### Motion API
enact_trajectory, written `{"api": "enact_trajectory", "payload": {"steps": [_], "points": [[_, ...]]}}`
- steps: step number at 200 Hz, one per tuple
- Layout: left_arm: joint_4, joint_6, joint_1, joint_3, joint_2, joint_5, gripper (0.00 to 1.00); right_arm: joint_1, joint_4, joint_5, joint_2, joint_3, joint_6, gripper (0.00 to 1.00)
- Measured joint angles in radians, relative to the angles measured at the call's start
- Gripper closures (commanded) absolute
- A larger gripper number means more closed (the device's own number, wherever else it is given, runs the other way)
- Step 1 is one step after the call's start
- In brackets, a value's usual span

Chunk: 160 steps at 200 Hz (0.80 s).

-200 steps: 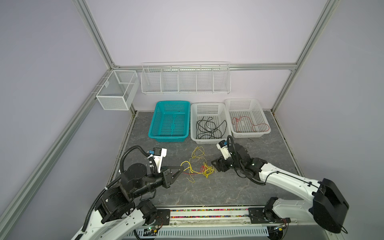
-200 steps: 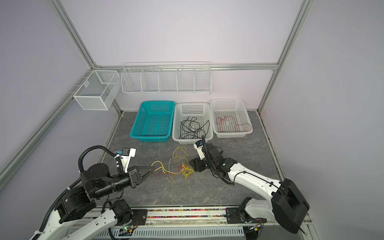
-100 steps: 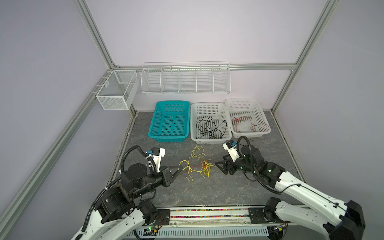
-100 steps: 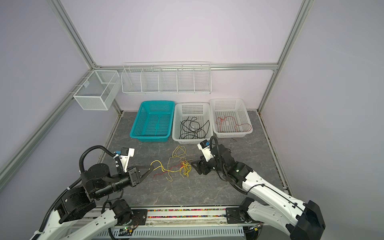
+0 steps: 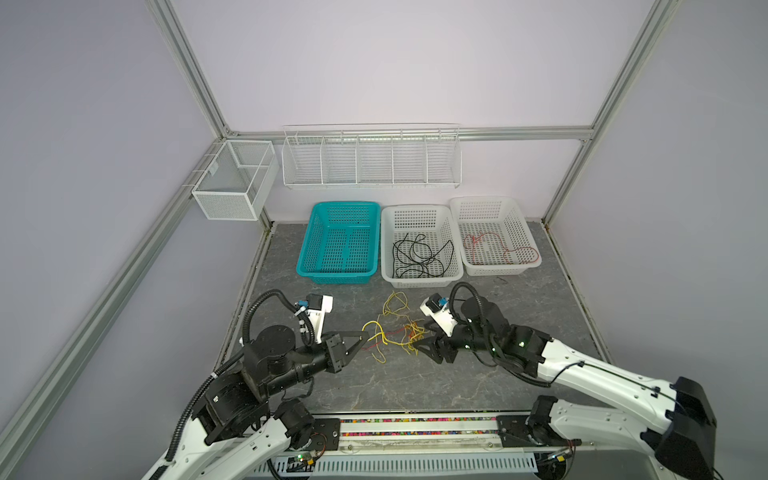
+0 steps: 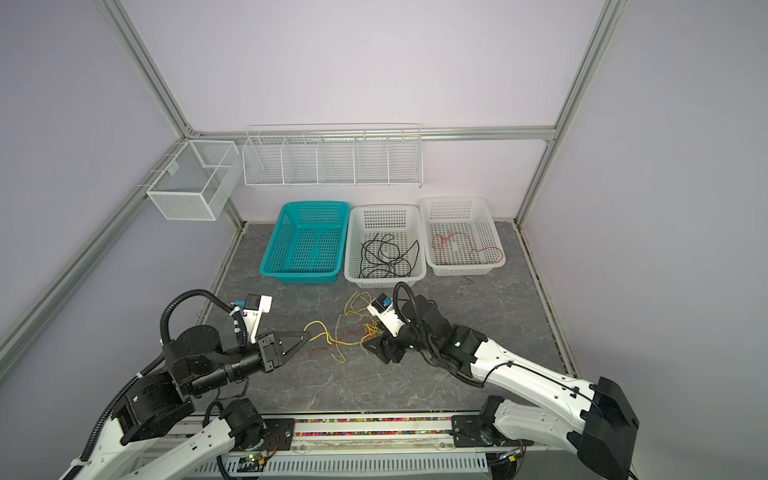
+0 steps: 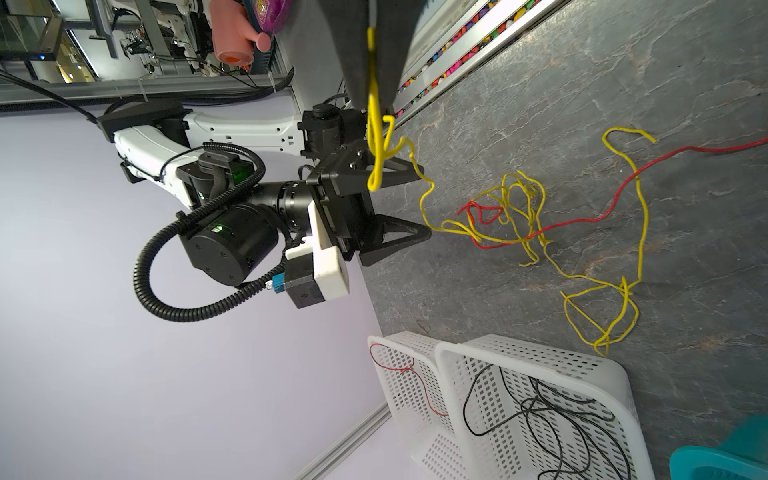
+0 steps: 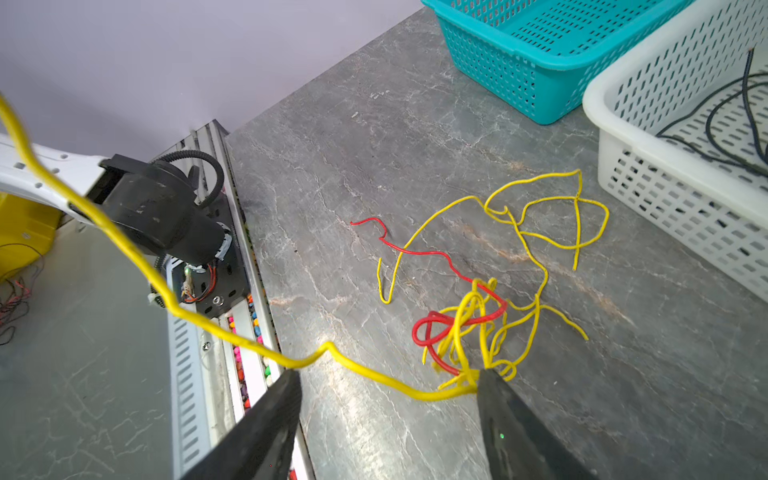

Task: Untangle the cables

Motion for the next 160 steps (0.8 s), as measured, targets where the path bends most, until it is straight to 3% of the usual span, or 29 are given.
{"api": "enact_trajectory", "payload": {"steps": [26,34,105,160], "points": [[0.0,-0.003,0.0,0.0,0.01,0.004,1.0,0.01,0.007,0.024,0.021,0.019,-0.033,0.57],[0.0,-0.003,0.0,0.0,0.01,0.005,1.0,0.012,0.011,0.027,0.024,0.021,-0.034,0.59],[0.0,-0.002,0.0,0.0,0.034,0.022,1.0,0.055,0.031,0.027,0.031,0.023,-0.075,0.6],[-0.043,0.018,0.0,0.038,0.058,0.01,1.0,0.07,0.027,0.074,0.02,0.024,-0.077,0.49]]}}
